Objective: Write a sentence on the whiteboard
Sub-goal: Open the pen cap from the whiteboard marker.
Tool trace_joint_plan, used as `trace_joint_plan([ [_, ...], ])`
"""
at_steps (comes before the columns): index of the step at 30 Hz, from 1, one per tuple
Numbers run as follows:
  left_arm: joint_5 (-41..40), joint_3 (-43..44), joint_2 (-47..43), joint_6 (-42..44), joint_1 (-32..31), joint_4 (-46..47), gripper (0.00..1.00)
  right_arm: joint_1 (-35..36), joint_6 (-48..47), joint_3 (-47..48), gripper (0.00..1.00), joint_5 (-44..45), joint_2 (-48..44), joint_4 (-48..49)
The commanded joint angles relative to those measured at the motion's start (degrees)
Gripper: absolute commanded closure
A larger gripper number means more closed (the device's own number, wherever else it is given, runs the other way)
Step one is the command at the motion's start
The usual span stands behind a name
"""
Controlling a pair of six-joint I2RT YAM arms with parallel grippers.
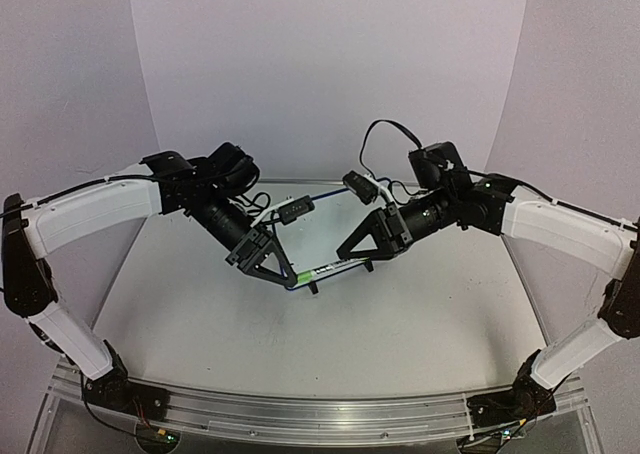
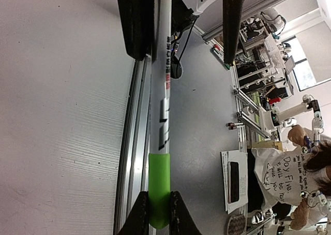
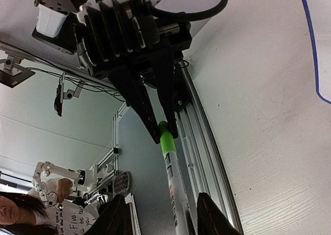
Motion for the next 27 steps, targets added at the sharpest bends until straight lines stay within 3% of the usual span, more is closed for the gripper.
trace_joint_plan([
  [1,2.45,2.90,0.34,2.20,-0.22,-1.71,1.00,0.74,-0.32,1.64,0.57,-0.83,0.55,1.67],
  [27,2.99,5.97,3.34,3.48,-0.22,-4.44,1.00,4.40,-0.75,2.51,0.66,-0.98,2.22,1.67],
])
